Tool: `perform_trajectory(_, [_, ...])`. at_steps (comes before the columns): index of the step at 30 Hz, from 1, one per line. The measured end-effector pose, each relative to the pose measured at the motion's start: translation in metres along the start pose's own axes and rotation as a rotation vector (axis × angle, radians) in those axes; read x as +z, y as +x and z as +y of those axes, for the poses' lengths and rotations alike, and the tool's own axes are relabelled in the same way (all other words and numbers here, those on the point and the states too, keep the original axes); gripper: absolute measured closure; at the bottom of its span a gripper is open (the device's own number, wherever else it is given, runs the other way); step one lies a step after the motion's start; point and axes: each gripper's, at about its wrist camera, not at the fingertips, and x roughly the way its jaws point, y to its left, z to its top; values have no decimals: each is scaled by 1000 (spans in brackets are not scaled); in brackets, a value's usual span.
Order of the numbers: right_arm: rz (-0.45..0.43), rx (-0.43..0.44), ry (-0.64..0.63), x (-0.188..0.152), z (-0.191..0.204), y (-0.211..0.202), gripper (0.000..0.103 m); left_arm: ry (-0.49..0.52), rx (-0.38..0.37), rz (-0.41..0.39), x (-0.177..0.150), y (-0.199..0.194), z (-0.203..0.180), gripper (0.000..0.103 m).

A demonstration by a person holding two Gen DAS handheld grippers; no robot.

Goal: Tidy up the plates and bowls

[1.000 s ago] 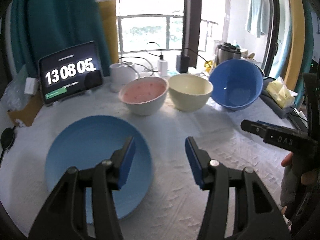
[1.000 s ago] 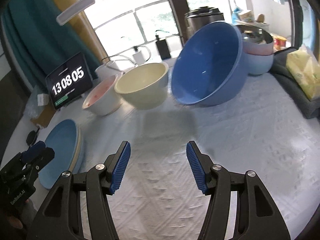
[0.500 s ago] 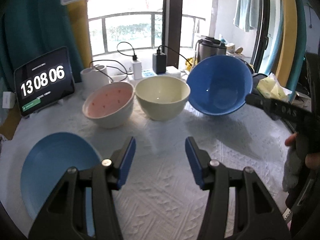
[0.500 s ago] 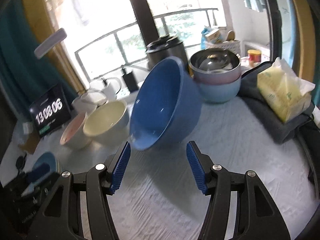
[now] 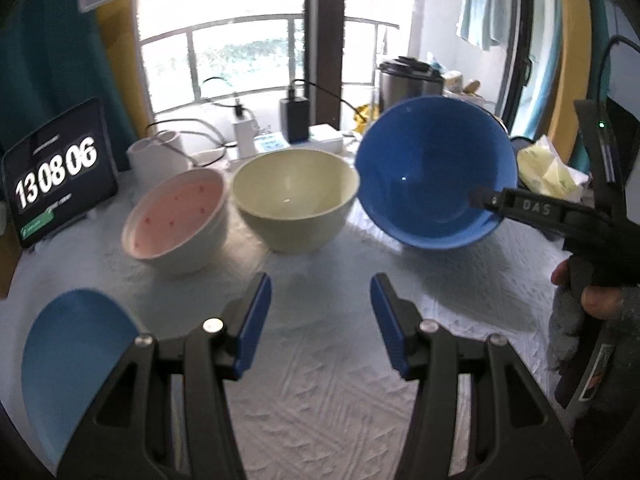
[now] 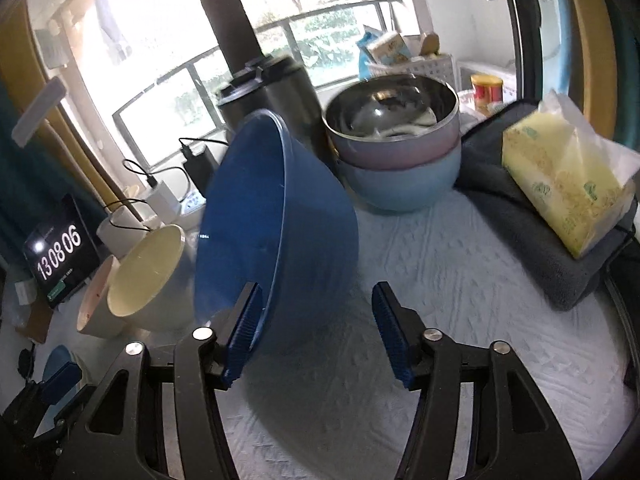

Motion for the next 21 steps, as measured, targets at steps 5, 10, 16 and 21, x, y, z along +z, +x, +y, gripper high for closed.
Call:
perform_trajectory(5, [34,-30,13,-6,-15,9,81,22,-55,-19,11,14,-17,50])
perform_trajectory(10, [54,-44,30,-12,-36,11,89,49,-93,-41,22,30,-32,50])
perform_trajectory(16, [46,-31,28,-17,-51,5,89,58,-181,-46,28,41,-52,50])
perform_trajectory(21, [48,-19,23,-19,-58,2,89,64,-196,-55,31,52,-66,50])
